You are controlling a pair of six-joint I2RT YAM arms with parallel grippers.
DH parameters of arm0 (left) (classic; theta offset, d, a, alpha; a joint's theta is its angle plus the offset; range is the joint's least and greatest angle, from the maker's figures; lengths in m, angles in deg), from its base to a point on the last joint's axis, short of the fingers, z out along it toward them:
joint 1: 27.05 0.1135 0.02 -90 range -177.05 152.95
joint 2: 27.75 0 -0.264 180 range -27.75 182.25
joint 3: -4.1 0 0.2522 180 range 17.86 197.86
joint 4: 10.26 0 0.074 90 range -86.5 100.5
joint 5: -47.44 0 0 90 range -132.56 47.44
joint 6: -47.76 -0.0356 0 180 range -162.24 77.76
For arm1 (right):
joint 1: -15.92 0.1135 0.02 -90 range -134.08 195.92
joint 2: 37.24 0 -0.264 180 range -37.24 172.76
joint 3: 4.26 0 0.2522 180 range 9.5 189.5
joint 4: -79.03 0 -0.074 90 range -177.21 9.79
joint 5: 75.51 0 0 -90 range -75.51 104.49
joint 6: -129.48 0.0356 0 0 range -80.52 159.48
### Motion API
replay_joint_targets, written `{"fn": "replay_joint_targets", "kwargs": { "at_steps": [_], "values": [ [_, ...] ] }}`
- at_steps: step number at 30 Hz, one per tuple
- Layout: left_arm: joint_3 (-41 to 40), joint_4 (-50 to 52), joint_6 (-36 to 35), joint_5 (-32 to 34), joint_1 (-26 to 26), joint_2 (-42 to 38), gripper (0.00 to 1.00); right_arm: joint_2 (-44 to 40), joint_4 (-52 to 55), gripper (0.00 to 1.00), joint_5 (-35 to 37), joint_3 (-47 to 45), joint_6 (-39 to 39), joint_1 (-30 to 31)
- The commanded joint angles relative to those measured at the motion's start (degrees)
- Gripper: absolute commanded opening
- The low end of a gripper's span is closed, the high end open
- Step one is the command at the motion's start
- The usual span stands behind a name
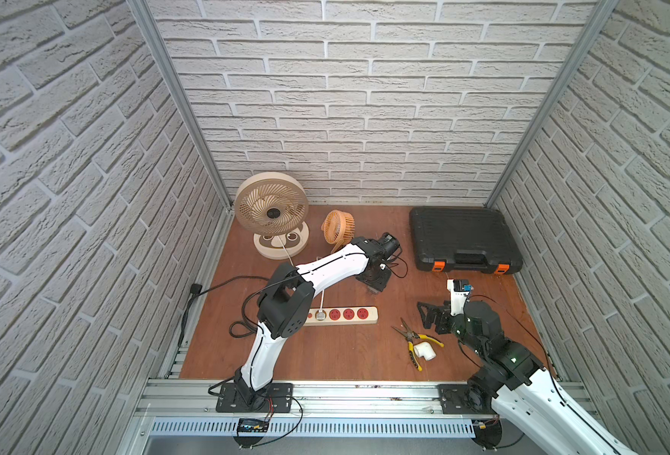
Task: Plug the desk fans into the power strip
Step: Pick up the plug from the center of the board.
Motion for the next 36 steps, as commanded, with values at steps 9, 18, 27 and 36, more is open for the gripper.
{"fn": "replay_joint_targets", "kwargs": {
  "at_steps": [9,18,27,36],
  "values": [
    [5.7,4.3,-2.1,2.7,-0.4,6.0,0.65,1.4,-3.6,1.00,0.1,-0.6,-0.9,-0.2],
    [7.4,4.8,-2.3,1.5,-0.5,8.7,0.62,1.5,-3.6,1.00,-0.1,-0.6,-1.0,-0.2],
    [8.1,4.6,-2.2,0.9,-0.6,10.4,0.60,1.2,-3.5,1.00,-0.4,-0.6,-1.0,-0.3],
    [8.7,5.2,-2.6,1.4,-0.6,11.8,0.54,1.3,-3.4,1.00,-0.7,-0.6,-1.1,-0.2]
  ]
}}
